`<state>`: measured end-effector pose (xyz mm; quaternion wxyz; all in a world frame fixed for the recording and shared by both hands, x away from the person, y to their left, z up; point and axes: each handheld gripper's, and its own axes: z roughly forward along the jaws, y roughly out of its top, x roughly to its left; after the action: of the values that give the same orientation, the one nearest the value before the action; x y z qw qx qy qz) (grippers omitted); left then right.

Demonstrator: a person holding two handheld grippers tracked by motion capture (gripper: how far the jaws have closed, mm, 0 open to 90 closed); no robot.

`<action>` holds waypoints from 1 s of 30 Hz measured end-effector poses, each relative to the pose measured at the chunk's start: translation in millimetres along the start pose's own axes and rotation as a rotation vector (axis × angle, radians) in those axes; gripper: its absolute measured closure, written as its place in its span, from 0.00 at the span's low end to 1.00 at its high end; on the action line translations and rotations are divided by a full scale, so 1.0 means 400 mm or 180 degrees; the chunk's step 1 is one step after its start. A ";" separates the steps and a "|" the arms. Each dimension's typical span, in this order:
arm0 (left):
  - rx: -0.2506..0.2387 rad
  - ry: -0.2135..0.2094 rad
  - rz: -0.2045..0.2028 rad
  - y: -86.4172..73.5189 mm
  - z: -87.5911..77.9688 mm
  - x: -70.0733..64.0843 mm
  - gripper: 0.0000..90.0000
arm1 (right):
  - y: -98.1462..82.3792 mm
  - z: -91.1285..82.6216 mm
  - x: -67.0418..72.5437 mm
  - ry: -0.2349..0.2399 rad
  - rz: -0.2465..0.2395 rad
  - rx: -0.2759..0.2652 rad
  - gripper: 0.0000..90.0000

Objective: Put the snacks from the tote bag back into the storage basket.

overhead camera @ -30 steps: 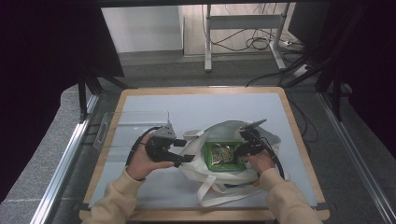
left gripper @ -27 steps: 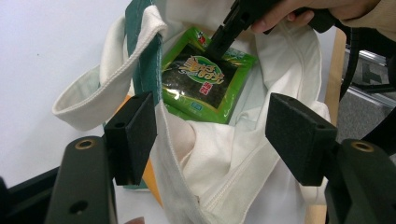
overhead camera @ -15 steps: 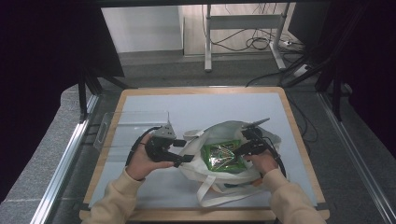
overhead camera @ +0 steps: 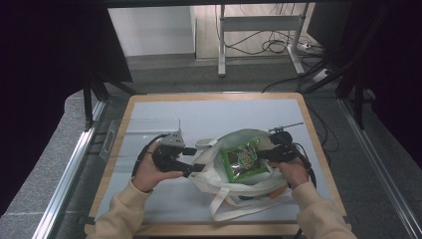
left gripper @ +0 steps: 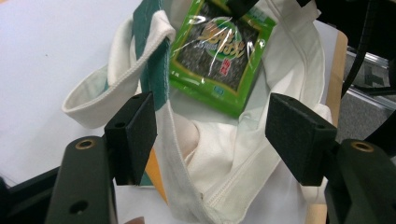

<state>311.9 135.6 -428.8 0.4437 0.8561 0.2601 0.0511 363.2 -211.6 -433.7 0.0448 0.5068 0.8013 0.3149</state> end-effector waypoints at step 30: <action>-0.0072 0.0048 0.0005 0.002 -0.026 -0.001 0.37 | 0.006 -0.136 0.019 0.0187 -0.0580 -0.0523 0.96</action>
<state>308.6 142.7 -422.0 0.4512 0.8508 0.2622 0.0609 340.2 -229.4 -386.8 0.0911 0.4170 0.8165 0.3888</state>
